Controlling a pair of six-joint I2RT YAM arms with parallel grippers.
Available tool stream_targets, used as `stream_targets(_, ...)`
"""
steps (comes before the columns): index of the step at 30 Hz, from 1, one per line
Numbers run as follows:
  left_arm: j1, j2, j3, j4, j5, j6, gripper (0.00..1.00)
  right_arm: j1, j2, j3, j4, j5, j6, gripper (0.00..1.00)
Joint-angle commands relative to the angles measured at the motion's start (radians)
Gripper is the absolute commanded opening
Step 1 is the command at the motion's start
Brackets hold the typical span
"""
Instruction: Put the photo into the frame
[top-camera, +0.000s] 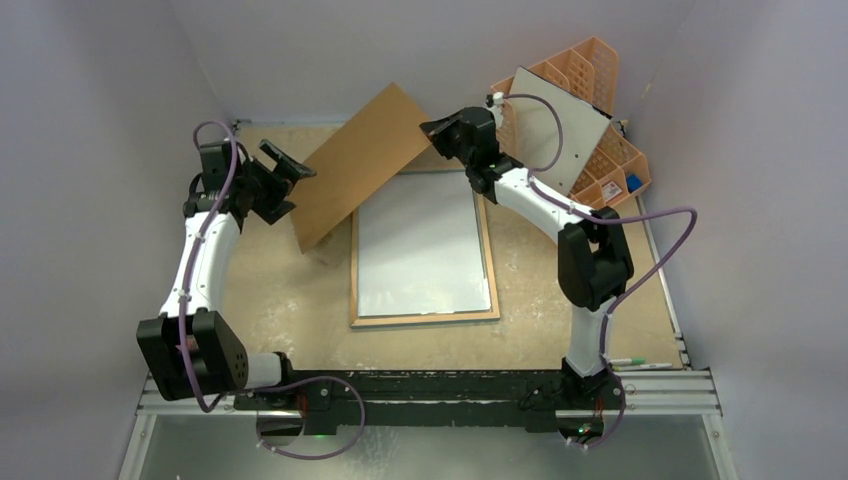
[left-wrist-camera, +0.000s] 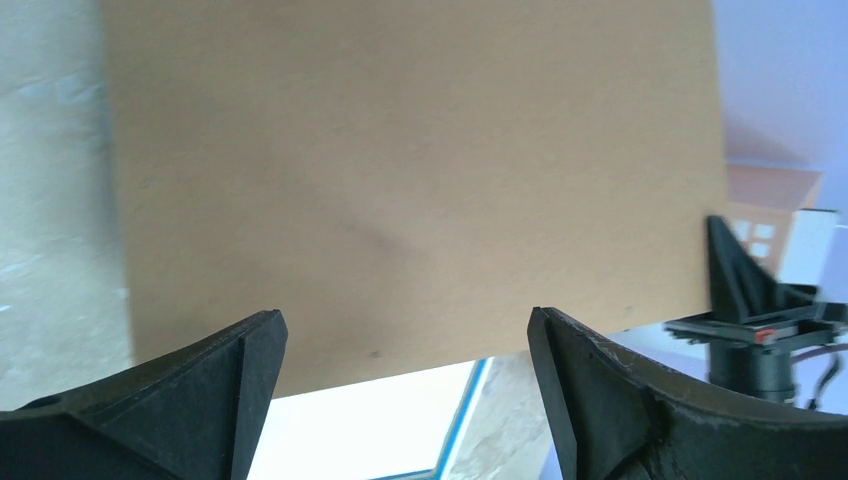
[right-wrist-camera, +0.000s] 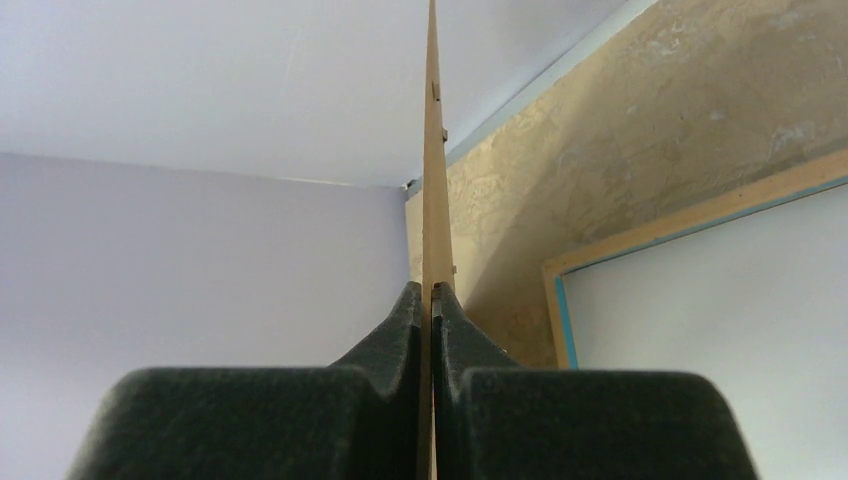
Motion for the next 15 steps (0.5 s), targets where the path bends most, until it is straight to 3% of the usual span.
stream_targets(1,0.066,-0.077,-0.071,-0.068,0.048,0.114,0.97,-0.008,-0.055,0.072,0.055,-0.006,0.119,0.0)
stream_targets(9,0.14,-0.134,-0.229,0.003,-0.025,0.171,0.95,-0.037,-0.122,0.015,0.097,-0.086,0.193,0.0)
stream_targets(15,0.172,-0.128,-0.344,0.204,0.13,0.058,0.94,-0.068,-0.148,-0.001,0.077,-0.141,0.254,0.0)
